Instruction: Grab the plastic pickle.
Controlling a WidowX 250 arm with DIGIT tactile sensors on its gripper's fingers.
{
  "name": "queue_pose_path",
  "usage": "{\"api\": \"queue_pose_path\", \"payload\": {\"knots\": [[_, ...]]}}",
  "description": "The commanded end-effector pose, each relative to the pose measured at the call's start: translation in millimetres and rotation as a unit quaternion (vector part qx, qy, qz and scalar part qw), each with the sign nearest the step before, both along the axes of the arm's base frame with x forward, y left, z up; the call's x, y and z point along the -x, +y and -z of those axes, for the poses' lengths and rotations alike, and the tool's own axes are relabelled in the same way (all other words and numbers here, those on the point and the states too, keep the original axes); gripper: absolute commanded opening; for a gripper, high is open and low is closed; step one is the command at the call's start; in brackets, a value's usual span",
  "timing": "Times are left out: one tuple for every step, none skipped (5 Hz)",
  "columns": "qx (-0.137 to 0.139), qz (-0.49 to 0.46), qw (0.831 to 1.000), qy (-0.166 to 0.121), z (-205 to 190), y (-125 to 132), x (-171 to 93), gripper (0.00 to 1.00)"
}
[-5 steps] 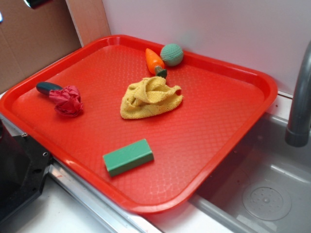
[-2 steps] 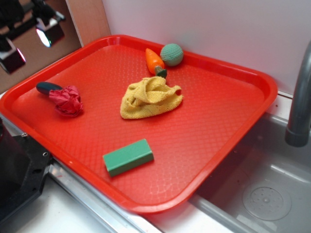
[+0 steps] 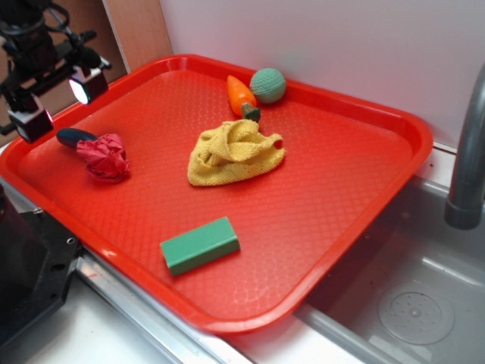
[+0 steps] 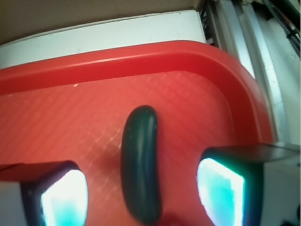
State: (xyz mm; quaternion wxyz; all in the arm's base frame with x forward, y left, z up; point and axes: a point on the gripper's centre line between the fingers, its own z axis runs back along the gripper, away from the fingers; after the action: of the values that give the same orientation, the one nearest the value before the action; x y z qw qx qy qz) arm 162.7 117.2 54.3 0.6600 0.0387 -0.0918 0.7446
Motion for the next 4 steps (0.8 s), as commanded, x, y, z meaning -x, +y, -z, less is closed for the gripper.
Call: {"api": "queue_pose_path", "payload": {"knots": [[-0.032, 0.003, 0.999, 0.004, 22.9, 2.1, 2.2, 1.00], [-0.038, 0.007, 0.999, 0.008, 30.1, -0.8, 1.3, 1.00], [-0.034, 0.003, 0.999, 0.007, 35.7, -1.8, 0.1, 0.00], [-0.030, -0.002, 1.000, 0.003, 36.2, -3.2, 0.9, 0.00]]}}
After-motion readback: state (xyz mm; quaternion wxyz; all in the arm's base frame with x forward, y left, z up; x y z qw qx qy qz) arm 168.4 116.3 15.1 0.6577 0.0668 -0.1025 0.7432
